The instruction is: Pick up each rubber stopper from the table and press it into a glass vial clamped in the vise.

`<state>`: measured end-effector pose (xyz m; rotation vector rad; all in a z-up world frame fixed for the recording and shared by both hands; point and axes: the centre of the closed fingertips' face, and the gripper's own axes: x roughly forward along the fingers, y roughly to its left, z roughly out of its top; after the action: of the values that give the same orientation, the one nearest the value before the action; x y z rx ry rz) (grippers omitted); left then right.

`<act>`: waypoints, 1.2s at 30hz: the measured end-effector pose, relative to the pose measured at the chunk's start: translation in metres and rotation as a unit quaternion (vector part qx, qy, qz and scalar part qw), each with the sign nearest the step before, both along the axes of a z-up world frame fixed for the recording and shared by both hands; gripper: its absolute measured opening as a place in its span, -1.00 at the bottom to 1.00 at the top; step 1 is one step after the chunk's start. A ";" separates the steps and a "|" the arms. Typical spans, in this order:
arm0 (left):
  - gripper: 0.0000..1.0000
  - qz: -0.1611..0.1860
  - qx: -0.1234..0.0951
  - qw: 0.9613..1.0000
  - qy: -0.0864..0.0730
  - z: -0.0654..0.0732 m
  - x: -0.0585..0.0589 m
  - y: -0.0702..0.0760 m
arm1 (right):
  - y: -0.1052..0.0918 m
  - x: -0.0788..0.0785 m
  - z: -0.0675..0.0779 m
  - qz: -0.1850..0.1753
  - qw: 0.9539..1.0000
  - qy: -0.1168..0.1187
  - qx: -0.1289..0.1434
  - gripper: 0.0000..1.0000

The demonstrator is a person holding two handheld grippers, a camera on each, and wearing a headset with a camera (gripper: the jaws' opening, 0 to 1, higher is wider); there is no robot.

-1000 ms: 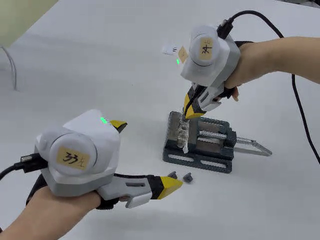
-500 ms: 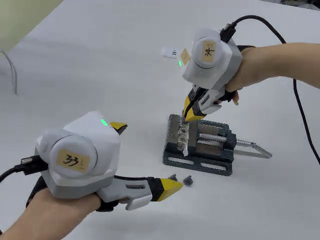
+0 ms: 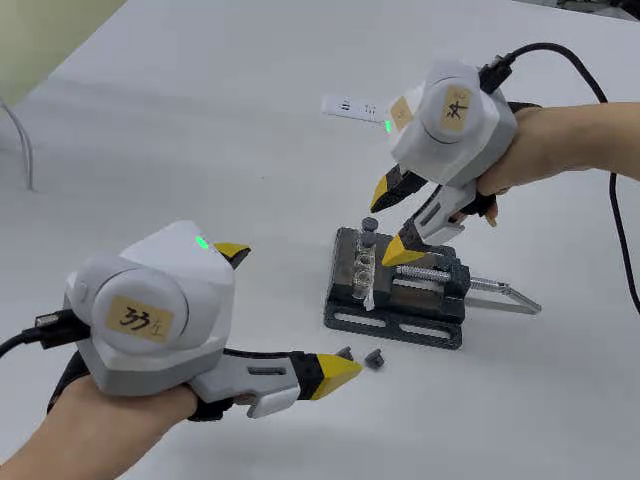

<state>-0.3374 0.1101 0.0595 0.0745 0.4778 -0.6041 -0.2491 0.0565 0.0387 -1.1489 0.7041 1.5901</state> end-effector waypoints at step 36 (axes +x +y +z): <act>0.87 0.007 0.012 1.000 -0.002 0.001 -0.020 0.014 | -0.034 -0.101 -0.031 0.070 0.997 0.030 0.002 -0.04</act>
<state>-0.3578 0.1244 0.0602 0.0946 0.4814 -0.5845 -0.3506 0.0224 0.0074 -1.1745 0.6710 1.7489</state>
